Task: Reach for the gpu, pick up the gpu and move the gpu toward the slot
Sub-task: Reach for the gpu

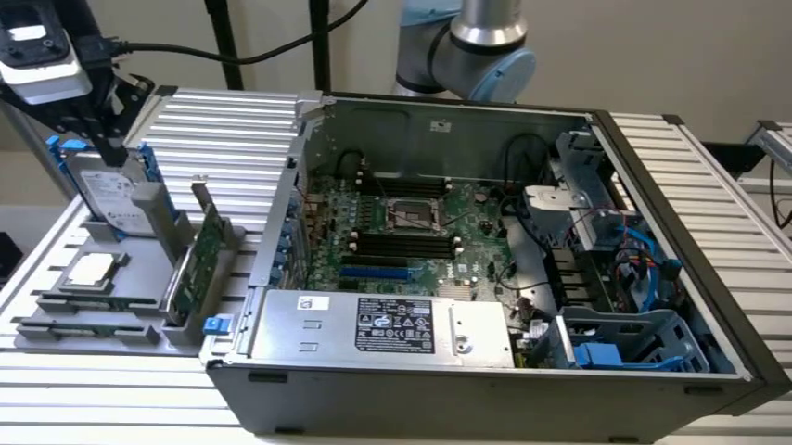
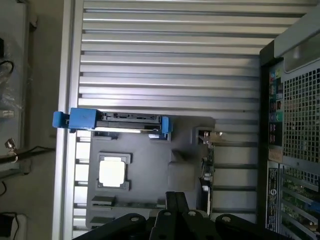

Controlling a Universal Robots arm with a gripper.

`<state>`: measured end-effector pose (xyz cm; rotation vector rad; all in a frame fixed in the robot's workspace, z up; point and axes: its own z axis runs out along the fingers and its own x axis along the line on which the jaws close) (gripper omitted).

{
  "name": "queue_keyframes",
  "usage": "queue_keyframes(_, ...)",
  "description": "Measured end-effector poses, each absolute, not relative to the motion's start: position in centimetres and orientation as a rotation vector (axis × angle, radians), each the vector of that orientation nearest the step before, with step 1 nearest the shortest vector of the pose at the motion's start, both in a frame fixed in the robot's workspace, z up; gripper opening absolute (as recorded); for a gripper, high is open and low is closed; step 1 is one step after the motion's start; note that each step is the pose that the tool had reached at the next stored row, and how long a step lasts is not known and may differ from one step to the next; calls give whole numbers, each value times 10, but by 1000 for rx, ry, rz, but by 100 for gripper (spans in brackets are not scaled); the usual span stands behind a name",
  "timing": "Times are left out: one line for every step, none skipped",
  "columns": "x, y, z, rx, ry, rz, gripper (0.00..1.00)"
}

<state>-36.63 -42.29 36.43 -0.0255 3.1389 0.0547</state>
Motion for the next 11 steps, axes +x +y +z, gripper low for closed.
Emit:
queue_keyframes(-363,-424,363,-26,3138,53,11)
queue_keyframes(-361,-424,362,-26,3137,51,11)
queue_keyframes(-358,-425,361,-26,3135,49,11)
queue_keyframes(-356,-426,360,-26,3134,47,11)
queue_keyframes(-353,-427,359,-26,3133,45,11)
queue_keyframes(-350,-428,358,-26,3132,43,11)
queue_keyframes(-348,-428,356,-26,3131,40,11)
queue_keyframes(-345,-429,355,-26,3130,37,11)
queue_keyframes(-343,-429,354,-26,3129,34,11)
queue_keyframes(-340,-430,353,-26,3127,31,11)
queue_keyframes(-338,-431,352,-26,3126,28,11)
